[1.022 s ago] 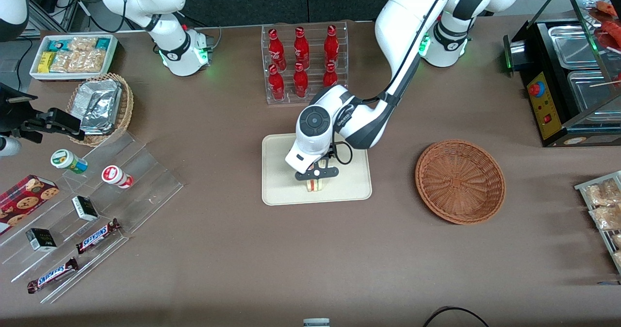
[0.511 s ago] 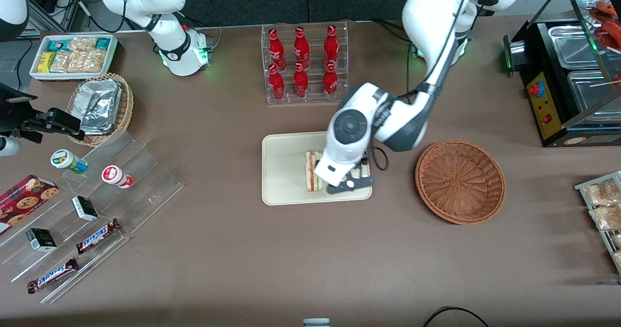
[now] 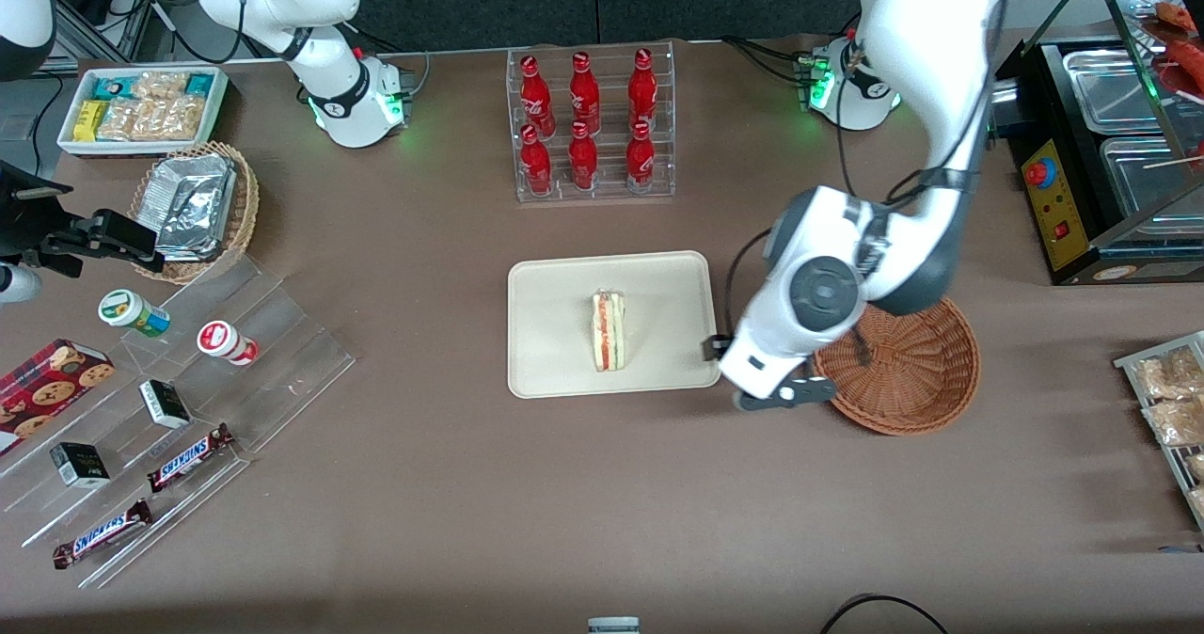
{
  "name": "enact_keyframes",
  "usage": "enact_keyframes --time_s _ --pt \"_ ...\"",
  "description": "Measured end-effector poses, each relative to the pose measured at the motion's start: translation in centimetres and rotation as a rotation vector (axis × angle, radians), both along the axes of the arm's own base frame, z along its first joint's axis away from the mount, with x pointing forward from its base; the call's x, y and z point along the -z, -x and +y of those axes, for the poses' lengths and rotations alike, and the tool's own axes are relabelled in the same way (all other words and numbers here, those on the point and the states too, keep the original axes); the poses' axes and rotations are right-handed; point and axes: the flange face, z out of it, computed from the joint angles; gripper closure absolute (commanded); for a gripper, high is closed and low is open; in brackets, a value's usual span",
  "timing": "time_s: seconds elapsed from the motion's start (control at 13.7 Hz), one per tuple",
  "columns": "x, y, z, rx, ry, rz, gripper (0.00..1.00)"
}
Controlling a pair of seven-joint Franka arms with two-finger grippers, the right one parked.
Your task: Place sandwich from basket to tray
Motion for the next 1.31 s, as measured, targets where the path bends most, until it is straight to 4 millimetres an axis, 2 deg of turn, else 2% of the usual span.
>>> enact_keyframes --time_s 0.44,0.58,0.73,0.88,1.02,1.31 --pt "-3.2 -2.2 12.1 0.08 0.051 0.054 0.0" --pt "-4.8 -2.0 16.1 0.088 0.068 0.042 0.0" --pt "-7.1 -0.9 19.1 0.088 0.08 0.023 0.0" --pt "-9.9 1.0 21.0 0.079 0.085 0.024 0.0" --pt "-12.8 3.2 22.0 0.091 0.086 0.042 0.0" --pt "-18.1 6.4 21.3 0.15 0.012 0.026 0.0"
